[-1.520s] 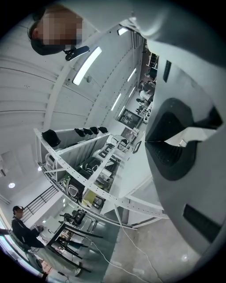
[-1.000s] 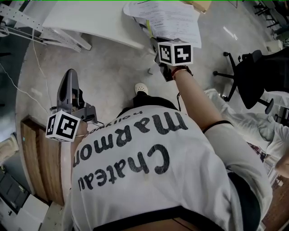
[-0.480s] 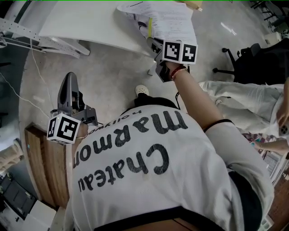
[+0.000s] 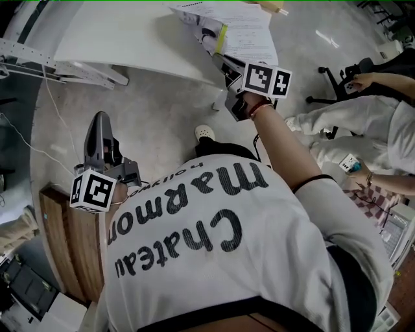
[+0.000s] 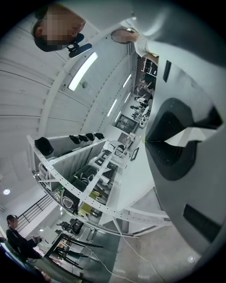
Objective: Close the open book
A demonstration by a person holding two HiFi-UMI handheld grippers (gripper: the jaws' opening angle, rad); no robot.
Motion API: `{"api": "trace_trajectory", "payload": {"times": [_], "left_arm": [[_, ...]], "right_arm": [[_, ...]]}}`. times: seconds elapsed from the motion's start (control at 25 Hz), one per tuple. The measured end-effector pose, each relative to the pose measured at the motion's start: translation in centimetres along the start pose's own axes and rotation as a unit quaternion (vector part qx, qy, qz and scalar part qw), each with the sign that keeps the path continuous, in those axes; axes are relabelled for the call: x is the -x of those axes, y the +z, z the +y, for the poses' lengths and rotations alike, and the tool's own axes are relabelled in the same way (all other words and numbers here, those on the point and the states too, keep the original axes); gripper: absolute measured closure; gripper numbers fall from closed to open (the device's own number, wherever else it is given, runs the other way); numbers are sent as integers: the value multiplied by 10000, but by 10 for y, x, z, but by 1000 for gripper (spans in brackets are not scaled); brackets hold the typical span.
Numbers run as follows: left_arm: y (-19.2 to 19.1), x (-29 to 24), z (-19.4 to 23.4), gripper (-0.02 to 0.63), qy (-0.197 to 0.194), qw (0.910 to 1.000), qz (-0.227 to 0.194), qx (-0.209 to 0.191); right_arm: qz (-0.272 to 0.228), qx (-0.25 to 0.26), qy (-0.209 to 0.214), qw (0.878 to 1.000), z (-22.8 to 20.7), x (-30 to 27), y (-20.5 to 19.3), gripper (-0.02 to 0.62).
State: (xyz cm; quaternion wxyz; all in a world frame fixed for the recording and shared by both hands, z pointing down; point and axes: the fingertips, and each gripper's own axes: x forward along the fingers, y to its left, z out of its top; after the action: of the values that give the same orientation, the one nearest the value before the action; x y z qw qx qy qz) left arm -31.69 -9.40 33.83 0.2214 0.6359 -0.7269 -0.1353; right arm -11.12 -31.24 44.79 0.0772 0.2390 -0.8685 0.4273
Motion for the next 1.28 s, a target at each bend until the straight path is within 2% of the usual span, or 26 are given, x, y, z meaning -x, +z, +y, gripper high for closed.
{"api": "trace_trajectory", "payload": {"times": [0.36,0.76,1.28], "left_arm": [[-12,-25,-23,581,-267,9996,98,-75],[-15,-36,-32,581,-502,9985,234,-55],[-15,-36,-26,581,-462,9986,255,-56]], "right_arm": [[-509,-44,133,9986,-22,29,17,557],[-767,-17,-172,9969,-36,52,29,557],[-946,-125,-513,9941,-59,61,31,558]]}}
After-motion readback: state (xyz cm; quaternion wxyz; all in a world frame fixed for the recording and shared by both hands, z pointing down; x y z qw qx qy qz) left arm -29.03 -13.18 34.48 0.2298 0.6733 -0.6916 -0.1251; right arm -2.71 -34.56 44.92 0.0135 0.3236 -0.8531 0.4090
